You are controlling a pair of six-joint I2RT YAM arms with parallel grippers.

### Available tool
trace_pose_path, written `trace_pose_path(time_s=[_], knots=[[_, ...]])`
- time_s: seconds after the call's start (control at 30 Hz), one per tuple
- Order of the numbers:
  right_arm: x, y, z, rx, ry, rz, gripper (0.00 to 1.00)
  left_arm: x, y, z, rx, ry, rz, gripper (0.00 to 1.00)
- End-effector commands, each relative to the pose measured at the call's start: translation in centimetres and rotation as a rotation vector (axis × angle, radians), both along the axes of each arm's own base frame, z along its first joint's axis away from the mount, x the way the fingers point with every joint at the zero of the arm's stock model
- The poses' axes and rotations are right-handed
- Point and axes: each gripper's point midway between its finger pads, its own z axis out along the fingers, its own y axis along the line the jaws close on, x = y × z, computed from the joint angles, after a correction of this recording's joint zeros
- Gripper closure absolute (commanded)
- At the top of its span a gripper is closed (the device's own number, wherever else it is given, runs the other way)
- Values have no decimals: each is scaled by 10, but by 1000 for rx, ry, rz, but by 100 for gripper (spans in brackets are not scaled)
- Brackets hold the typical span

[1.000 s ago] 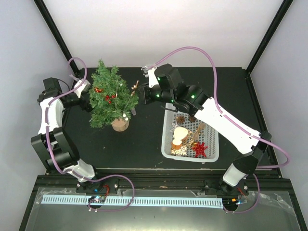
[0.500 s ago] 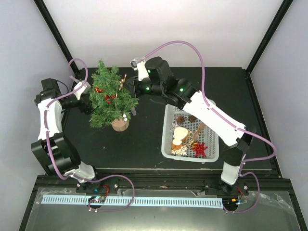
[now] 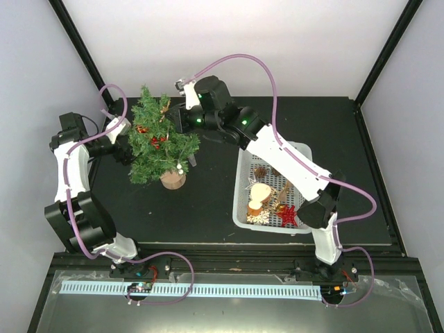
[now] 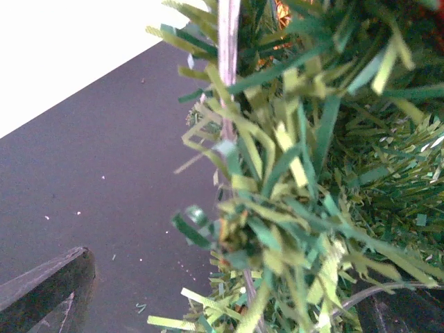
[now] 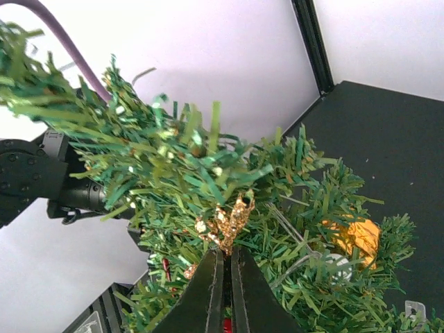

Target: Decorate the small christmas tree

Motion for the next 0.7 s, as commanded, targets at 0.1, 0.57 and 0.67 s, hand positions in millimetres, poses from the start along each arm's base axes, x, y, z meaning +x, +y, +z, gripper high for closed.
trace_pose_path(time_s=[0.1, 0.57, 0.67], knots=[[15, -1, -8, -10, 6, -15, 97, -4, 4, 3, 60, -14, 10, 1], [16, 7, -32, -40, 51, 21, 95, -8, 0, -3, 30, -1, 5, 1], [16, 8, -35, -44, 57, 29, 95, -9, 0, -5, 26, 5, 5, 1]])
